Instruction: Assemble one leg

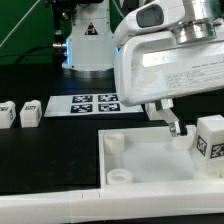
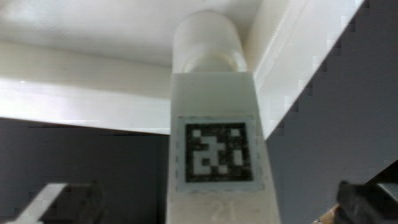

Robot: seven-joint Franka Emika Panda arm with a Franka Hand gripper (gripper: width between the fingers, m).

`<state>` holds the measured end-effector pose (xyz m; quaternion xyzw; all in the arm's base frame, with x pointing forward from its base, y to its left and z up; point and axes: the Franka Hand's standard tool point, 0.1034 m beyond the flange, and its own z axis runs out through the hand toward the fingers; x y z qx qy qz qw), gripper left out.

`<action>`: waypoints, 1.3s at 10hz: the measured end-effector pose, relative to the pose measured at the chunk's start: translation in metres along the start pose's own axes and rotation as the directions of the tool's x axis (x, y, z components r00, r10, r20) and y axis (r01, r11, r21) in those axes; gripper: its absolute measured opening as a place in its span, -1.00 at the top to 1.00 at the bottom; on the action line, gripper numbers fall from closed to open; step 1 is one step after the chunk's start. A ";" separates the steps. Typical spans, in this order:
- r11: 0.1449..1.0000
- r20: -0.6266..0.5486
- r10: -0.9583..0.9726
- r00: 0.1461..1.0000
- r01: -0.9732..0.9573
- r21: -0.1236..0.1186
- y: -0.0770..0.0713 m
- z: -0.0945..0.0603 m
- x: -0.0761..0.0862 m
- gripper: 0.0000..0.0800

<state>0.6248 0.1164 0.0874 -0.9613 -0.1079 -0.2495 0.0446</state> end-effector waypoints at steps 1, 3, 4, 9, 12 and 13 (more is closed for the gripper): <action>1.000 0.000 0.000 1.000 0.000 0.000 0.000 0.000 0.000 -0.62; 1.000 0.016 0.003 1.000 -0.003 0.003 -0.001 0.000 -0.001 -0.62; 1.000 0.086 0.008 0.996 -0.009 0.015 -0.003 -0.005 0.001 -0.62; 0.997 0.409 0.001 0.912 -0.034 0.074 -0.009 -0.006 0.013 -0.62; 0.993 0.595 -0.017 0.804 -0.057 0.106 -0.005 -0.001 0.009 -0.62; 0.993 0.597 -0.014 0.802 -0.061 0.106 -0.003 0.003 0.010 -0.62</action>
Offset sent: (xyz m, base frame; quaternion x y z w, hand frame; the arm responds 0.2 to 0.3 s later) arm -0.0021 -0.0120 0.0197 -0.0266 -0.1632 0.0291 0.9858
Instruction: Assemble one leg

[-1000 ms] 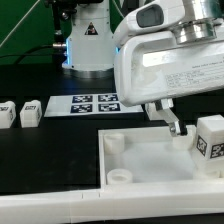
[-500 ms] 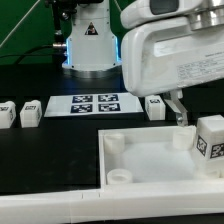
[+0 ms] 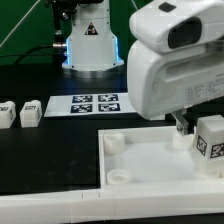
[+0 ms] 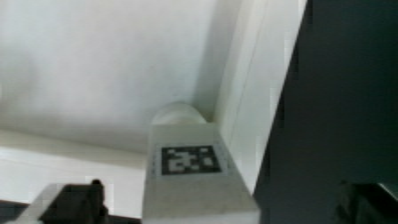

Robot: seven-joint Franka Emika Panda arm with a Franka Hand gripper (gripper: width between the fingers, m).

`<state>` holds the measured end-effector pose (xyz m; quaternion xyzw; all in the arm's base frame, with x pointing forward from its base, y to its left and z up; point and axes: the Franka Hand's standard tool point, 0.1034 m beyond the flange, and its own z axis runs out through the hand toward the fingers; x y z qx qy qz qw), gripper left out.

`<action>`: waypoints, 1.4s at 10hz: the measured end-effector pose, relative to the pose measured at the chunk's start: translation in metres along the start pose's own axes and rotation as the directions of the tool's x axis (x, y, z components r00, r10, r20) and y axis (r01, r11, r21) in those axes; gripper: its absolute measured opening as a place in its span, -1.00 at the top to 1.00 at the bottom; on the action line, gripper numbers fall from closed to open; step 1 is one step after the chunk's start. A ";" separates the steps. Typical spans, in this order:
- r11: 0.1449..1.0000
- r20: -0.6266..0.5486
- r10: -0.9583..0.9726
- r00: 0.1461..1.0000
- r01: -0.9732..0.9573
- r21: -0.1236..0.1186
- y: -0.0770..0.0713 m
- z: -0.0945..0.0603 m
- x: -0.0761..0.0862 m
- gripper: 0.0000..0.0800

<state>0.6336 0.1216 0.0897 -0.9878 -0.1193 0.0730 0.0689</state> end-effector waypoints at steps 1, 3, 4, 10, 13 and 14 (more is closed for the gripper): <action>1.000 0.000 0.003 1.000 -0.003 0.000 0.001 0.000 0.000 -0.62; 1.000 -0.006 0.004 1.000 -0.004 -0.001 0.000 0.001 0.001 -0.62; 1.000 -0.012 0.004 1.000 -0.004 -0.001 0.001 0.001 0.002 -0.62; 1.000 -0.013 0.005 1.000 -0.005 -0.002 0.002 0.000 0.002 0.25; 0.999 -0.016 0.054 0.998 -0.054 0.001 0.002 0.000 0.002 0.25; 0.977 -0.036 0.214 0.976 -0.214 0.017 0.003 0.000 0.003 0.25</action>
Offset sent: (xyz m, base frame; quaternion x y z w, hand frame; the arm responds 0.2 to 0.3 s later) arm 0.0053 -0.0034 -0.0025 -0.0070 0.0323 0.0153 0.9993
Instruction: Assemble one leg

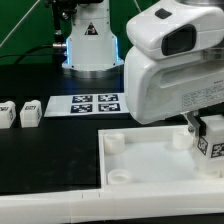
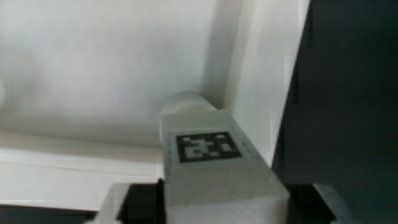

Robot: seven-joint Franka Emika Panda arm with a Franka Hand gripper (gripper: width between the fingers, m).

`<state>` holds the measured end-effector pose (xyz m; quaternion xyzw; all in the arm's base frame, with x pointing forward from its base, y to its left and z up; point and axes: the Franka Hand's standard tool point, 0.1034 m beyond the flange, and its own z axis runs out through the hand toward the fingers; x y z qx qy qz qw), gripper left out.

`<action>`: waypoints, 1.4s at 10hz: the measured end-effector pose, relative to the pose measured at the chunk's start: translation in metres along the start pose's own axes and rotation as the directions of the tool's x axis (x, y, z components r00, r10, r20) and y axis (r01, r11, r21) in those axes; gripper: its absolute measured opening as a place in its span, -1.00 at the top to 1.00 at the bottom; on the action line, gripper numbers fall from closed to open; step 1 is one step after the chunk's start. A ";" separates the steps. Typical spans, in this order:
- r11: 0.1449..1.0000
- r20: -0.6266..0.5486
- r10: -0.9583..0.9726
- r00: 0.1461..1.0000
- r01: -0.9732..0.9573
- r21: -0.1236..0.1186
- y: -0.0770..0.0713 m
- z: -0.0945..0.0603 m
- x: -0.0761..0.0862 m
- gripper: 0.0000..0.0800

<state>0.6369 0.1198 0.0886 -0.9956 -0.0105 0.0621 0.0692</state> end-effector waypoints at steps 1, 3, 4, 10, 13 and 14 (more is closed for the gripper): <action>0.990 -0.018 0.142 0.990 -0.142 0.003 -0.001 0.000 0.000 0.25; 0.900 -0.064 0.436 0.897 -0.434 0.046 0.001 0.000 0.000 0.25; 0.831 -0.058 0.554 0.830 -0.548 0.096 0.003 0.000 -0.001 0.25; 0.358 0.007 0.932 0.363 -0.921 0.153 0.003 0.000 0.001 0.25; -0.009 0.097 0.995 0.011 -0.979 0.202 0.000 0.001 -0.001 0.25; -0.032 0.102 0.995 -0.011 -0.979 0.199 0.000 0.001 -0.001 0.25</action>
Offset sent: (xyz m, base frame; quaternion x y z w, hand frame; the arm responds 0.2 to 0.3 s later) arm -0.0064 -0.0019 -0.0167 0.1592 0.0326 0.4461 0.8801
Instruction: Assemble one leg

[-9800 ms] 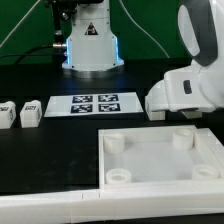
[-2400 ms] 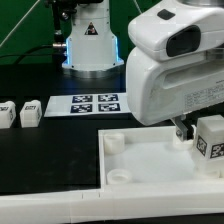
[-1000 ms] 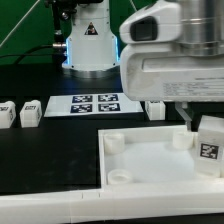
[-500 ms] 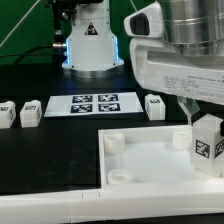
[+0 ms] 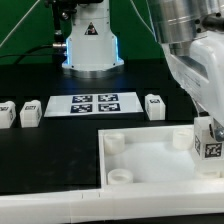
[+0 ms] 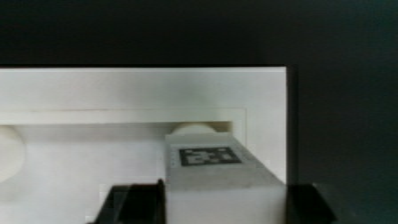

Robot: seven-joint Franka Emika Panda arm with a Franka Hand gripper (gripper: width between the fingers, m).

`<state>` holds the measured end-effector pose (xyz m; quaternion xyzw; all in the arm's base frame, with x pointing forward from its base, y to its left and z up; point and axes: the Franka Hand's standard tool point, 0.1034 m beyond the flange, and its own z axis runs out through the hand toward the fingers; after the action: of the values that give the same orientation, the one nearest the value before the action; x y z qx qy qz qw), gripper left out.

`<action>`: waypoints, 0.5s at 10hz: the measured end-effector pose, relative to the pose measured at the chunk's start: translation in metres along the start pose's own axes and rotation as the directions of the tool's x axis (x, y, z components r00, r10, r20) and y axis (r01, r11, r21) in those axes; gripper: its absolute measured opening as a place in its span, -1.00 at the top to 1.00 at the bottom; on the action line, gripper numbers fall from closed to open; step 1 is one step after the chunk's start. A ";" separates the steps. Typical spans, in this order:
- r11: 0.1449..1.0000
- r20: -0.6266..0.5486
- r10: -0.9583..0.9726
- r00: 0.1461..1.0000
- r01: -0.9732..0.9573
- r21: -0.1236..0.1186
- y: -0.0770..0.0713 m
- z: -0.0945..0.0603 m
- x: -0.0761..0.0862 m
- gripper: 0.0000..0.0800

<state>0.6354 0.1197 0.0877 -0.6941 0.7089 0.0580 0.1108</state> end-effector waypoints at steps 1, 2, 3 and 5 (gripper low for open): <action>0.999 0.001 -0.047 0.999 0.047 -0.001 0.000 0.000 0.000 0.25; 0.998 0.000 -0.065 0.998 0.065 -0.003 0.001 0.001 -0.001 0.04; 0.972 -0.007 -0.236 0.972 0.235 -0.017 0.003 0.003 -0.004 -0.30; 0.843 -0.013 -0.537 0.843 0.536 -0.040 0.005 0.005 -0.008 -0.56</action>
Offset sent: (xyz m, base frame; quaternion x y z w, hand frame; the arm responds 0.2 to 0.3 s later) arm 0.0045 0.0039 -0.0030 -0.0482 0.0408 -0.3533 0.9334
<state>0.6308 0.1291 0.0843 -0.8671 0.4868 0.0287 0.1019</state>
